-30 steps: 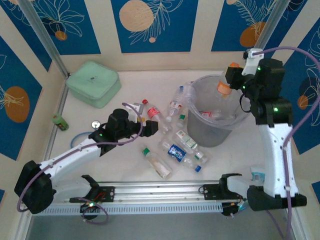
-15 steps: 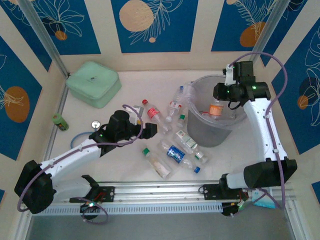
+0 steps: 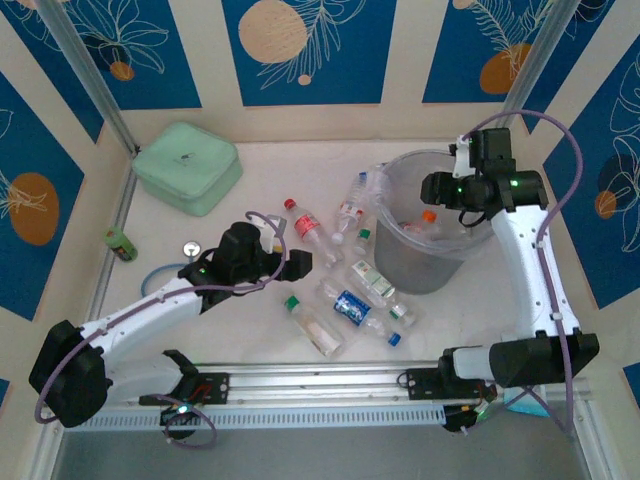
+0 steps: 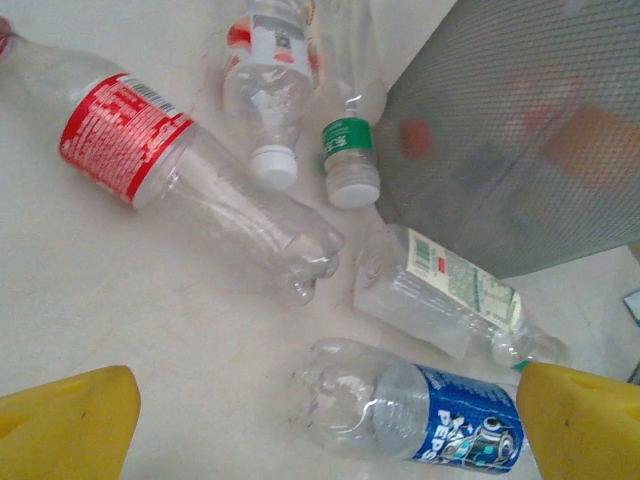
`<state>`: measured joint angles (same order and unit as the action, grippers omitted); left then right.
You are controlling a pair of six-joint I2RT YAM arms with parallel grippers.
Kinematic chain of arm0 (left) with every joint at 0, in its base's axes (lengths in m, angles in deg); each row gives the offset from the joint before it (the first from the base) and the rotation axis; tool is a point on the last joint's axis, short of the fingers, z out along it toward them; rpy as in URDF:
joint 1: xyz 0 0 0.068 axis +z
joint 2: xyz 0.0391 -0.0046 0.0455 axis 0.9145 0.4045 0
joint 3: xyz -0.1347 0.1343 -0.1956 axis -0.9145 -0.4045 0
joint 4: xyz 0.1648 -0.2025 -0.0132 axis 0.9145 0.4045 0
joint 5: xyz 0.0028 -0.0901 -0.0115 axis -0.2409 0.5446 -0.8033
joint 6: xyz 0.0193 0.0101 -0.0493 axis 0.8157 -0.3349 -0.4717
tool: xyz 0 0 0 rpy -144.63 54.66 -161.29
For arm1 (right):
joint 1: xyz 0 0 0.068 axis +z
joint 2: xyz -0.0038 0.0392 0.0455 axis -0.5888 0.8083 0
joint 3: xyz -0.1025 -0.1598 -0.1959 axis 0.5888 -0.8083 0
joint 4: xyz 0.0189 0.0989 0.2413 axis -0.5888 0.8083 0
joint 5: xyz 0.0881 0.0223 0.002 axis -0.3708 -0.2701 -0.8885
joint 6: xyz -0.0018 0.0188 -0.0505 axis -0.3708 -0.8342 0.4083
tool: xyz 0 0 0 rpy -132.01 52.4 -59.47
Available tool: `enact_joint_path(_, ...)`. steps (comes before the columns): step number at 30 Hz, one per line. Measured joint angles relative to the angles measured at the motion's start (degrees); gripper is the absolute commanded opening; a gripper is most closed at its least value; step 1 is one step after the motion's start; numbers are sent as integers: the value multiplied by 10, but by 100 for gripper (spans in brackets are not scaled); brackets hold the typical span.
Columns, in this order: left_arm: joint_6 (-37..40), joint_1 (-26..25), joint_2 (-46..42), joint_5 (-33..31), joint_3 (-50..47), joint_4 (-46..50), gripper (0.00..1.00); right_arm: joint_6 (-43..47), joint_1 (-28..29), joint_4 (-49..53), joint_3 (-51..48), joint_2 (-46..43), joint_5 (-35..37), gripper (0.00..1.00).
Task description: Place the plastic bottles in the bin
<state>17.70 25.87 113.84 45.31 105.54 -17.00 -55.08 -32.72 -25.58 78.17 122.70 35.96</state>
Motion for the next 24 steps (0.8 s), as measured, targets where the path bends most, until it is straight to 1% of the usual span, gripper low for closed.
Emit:
enact_joint_path(8,6,0,-11,-10,0,31,96,-15,-4,-8,13,-12,-6,63)
enact_joint_path(11,6,0,-15,-10,5,59,96,-23,-4,-31,13,-17,-26,63)
enact_joint_path(17,4,-8,-36,-5,30,147,97,-45,-3,-107,12,-49,-99,63)
enact_joint_path(20,-28,-26,-41,-8,58,220,97,-55,3,-139,12,-60,-121,63)
enact_joint_path(23,-102,-56,-59,-10,66,256,99,-63,14,-160,12,-60,-126,63)
enact_joint_path(24,-137,-69,-67,-10,64,259,100,-65,17,-169,10,-60,-126,63)
